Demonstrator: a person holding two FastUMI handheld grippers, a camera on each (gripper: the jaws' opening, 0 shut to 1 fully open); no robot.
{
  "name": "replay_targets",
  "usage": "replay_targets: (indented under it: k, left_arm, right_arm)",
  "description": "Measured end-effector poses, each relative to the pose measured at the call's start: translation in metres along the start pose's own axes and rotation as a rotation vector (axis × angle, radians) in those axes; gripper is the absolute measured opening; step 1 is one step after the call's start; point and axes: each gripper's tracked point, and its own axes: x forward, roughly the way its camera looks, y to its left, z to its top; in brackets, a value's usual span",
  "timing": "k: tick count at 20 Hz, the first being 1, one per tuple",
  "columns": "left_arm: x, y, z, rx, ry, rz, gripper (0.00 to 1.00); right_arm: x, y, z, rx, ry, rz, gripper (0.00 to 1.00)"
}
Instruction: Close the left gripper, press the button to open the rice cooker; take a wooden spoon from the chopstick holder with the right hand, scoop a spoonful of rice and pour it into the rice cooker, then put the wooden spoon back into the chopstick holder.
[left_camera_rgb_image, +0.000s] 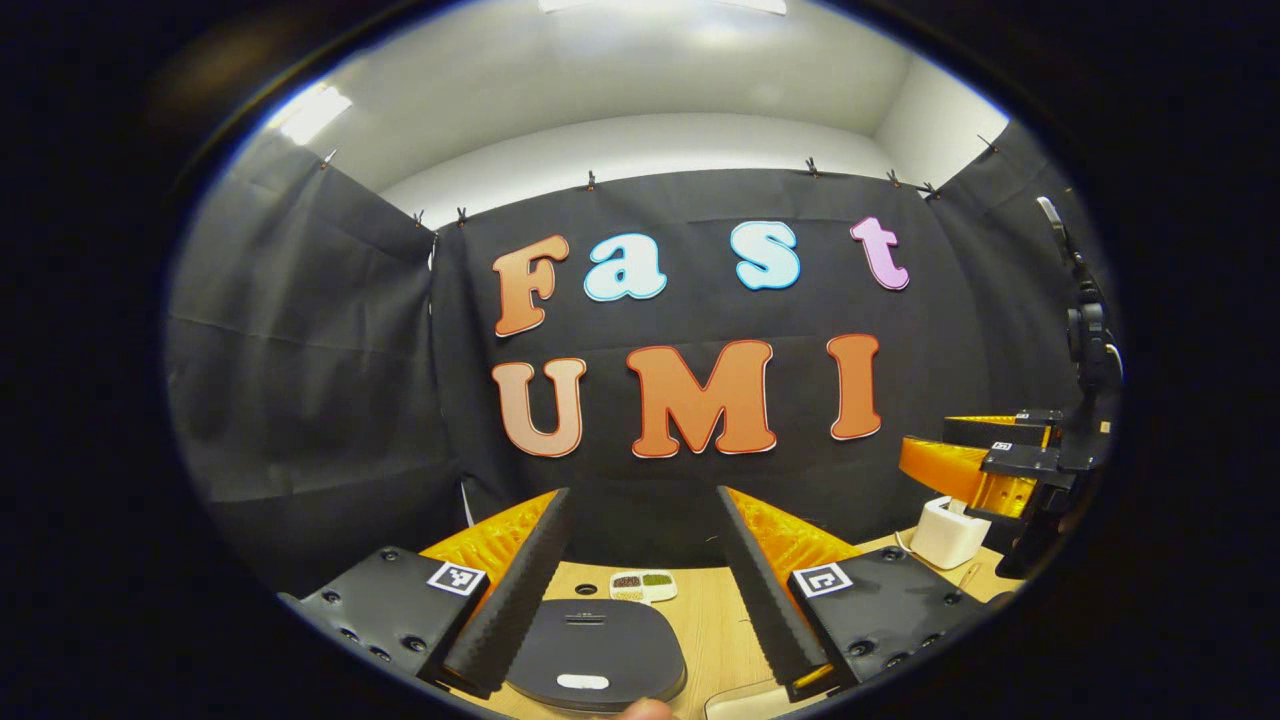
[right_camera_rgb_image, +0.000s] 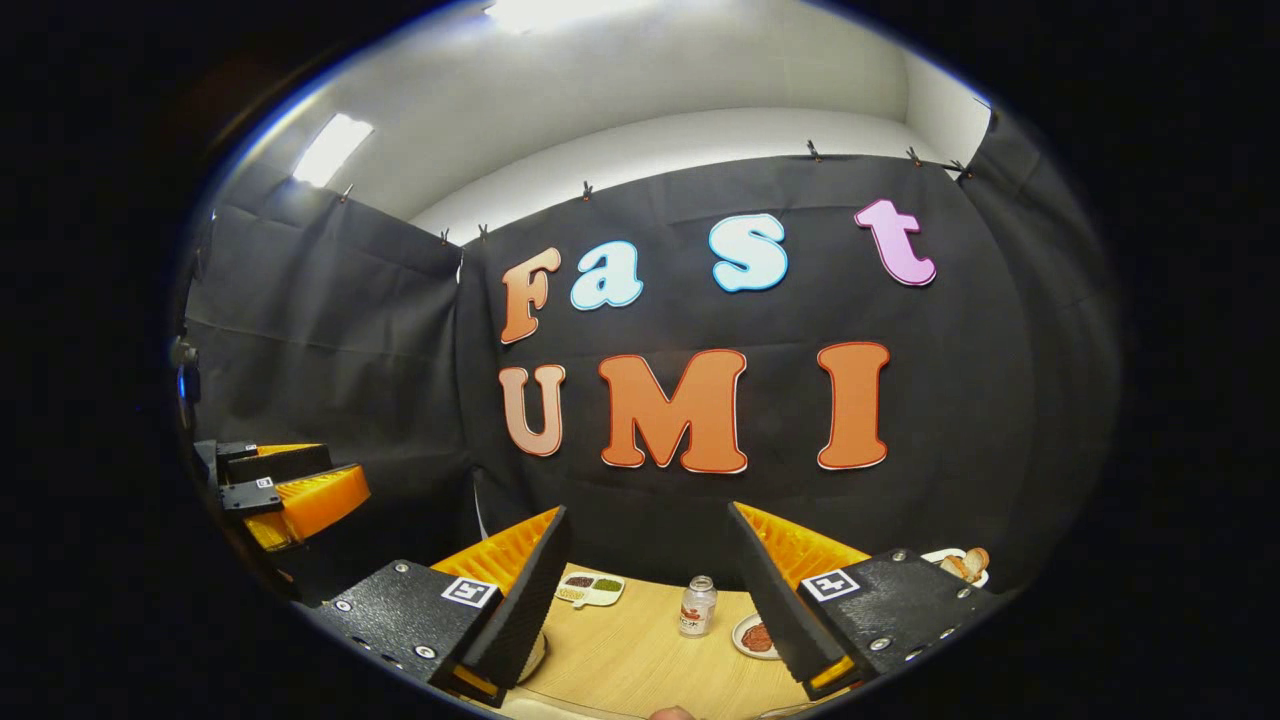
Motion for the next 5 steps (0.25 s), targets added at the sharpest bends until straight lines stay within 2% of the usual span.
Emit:
replay_targets:
  k: [3, 4, 5]
  left_arm:
    - [-0.0013, -0.0048, 0.0002, 0.006, -0.005, -0.014, 0.95]
    - [-0.0004, -0.0058, -0.0008, 0.01, -0.001, -0.019, 0.95]
    - [0.0002, -0.006, -0.0029, 0.011, 0.003, -0.018, 0.95]
  right_arm:
    - [0.0017, 0.0022, -0.004, 0.0, 0.009, 0.005, 0.95]
    - [0.0023, 0.0035, -0.0037, 0.002, 0.008, 0.006, 1.0]
    - [0.002, 0.0023, -0.0039, 0.003, 0.008, 0.006, 1.0]
